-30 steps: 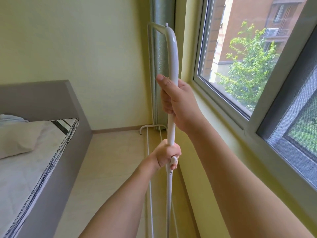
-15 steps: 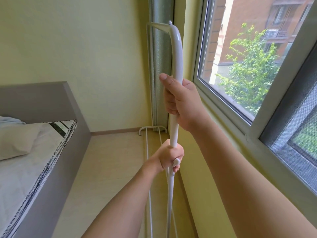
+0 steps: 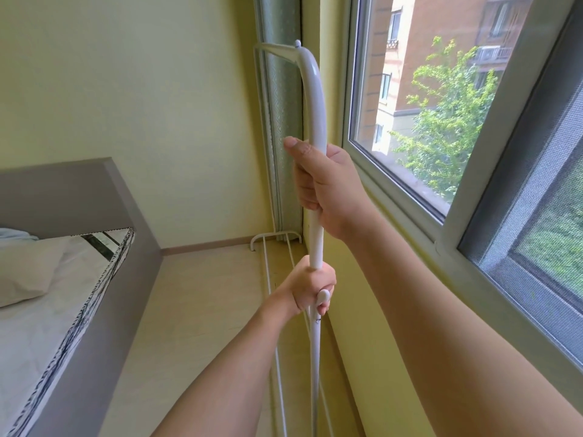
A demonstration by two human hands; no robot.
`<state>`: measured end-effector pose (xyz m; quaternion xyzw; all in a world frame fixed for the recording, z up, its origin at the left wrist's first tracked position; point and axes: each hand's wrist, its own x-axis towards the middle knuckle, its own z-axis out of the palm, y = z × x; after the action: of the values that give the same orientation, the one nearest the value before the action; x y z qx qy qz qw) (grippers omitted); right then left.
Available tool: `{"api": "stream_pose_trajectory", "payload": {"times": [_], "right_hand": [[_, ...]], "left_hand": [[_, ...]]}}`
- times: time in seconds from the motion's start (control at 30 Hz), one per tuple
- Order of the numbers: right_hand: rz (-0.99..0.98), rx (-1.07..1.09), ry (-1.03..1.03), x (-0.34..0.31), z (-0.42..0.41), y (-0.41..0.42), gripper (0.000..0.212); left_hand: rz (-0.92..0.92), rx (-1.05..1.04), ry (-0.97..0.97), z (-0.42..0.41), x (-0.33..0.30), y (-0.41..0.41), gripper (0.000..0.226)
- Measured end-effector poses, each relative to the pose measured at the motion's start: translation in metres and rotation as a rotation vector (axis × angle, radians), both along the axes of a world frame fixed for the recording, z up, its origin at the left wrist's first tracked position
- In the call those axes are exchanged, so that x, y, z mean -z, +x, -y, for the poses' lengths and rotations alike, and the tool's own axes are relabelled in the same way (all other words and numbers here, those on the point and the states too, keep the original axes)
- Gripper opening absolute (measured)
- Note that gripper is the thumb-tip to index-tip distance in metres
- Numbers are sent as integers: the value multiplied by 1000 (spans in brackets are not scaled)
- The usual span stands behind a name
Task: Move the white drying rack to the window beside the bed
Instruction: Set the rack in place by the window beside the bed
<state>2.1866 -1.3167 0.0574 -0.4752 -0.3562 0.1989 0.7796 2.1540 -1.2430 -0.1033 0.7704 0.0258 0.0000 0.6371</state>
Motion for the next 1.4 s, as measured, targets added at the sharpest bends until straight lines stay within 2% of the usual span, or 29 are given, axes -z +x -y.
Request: {"api": "stream_pose_trajectory", "payload": {"times": [1.07, 1.2, 1.4], "right_hand": [[15, -13, 14, 10, -7, -9, 42], [19, -21, 3, 5, -7, -17, 41], [3, 54, -36, 14, -5, -16, 40]], "left_hand": [[14, -38, -54, 0, 2, -20, 37], [-19, -35, -37, 0, -1, -27, 31], [-158, -18, 105, -8, 4, -24, 29]]}}
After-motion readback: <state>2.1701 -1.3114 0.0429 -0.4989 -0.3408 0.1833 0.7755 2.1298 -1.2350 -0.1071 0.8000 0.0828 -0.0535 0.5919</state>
